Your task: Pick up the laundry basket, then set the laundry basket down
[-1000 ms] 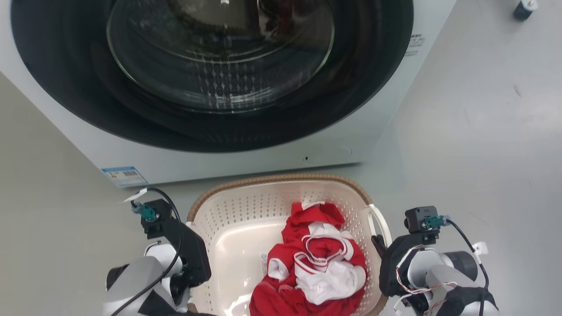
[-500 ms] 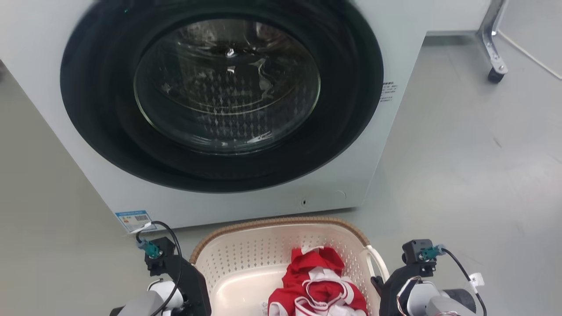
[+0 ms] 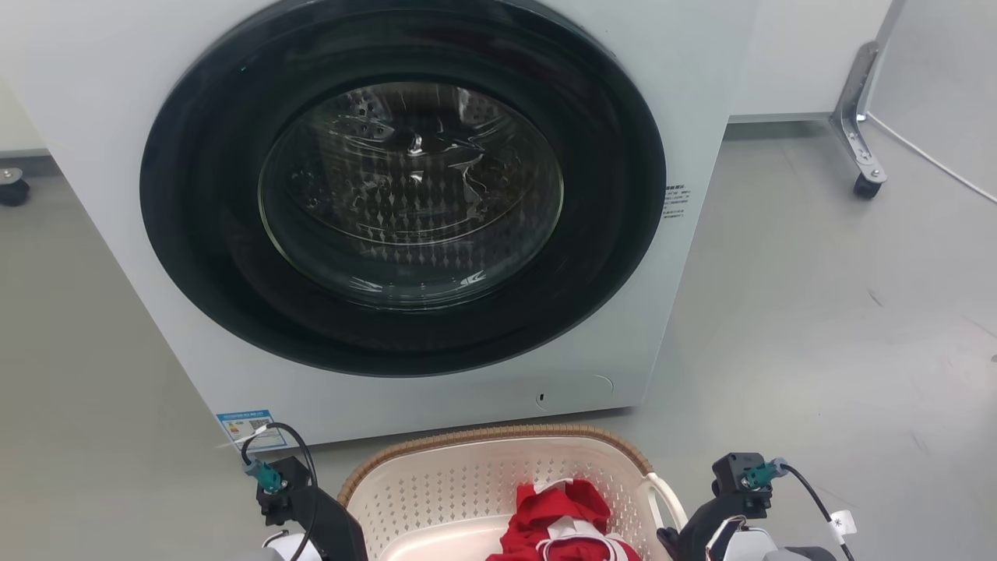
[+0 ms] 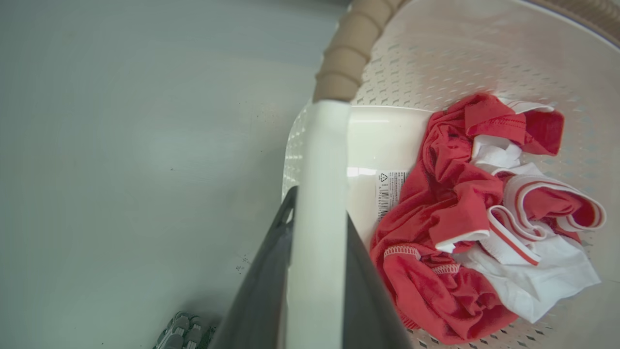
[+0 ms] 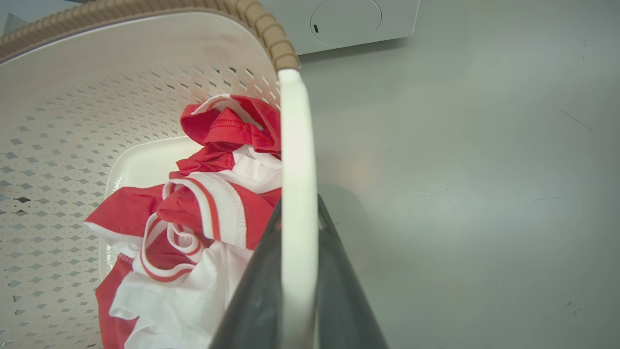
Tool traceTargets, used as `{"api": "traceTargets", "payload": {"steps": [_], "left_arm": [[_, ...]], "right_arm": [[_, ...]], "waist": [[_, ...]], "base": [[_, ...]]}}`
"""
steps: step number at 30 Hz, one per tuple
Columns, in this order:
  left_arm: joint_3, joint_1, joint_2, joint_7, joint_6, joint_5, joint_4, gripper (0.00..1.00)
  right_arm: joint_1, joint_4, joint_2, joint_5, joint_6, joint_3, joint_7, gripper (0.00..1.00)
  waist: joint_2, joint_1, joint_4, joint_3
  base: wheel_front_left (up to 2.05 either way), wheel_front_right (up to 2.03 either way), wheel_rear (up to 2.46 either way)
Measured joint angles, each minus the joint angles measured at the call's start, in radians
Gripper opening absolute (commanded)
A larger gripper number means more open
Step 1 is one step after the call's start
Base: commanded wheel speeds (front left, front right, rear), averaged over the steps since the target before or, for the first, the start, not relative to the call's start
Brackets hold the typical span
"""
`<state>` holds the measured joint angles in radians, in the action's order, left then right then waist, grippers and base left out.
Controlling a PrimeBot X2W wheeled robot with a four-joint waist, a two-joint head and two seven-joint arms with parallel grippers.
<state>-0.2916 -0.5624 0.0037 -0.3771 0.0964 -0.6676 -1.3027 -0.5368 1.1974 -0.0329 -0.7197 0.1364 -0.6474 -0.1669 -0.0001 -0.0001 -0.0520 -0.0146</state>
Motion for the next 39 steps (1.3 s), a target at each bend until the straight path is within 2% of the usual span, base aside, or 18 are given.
{"api": "traceTargets", "payload": {"steps": [39], "left_arm": [[-0.010,0.038,0.000,-0.018,-0.017,-0.033,0.000,0.00]], "right_arm": [[0.032,-0.029,-0.022,-0.086,0.000,-0.072,-0.052,0.00]], "waist": [[0.0001,0.0001,0.001,-0.028]], "base": [[0.00,0.00,0.00]]}}
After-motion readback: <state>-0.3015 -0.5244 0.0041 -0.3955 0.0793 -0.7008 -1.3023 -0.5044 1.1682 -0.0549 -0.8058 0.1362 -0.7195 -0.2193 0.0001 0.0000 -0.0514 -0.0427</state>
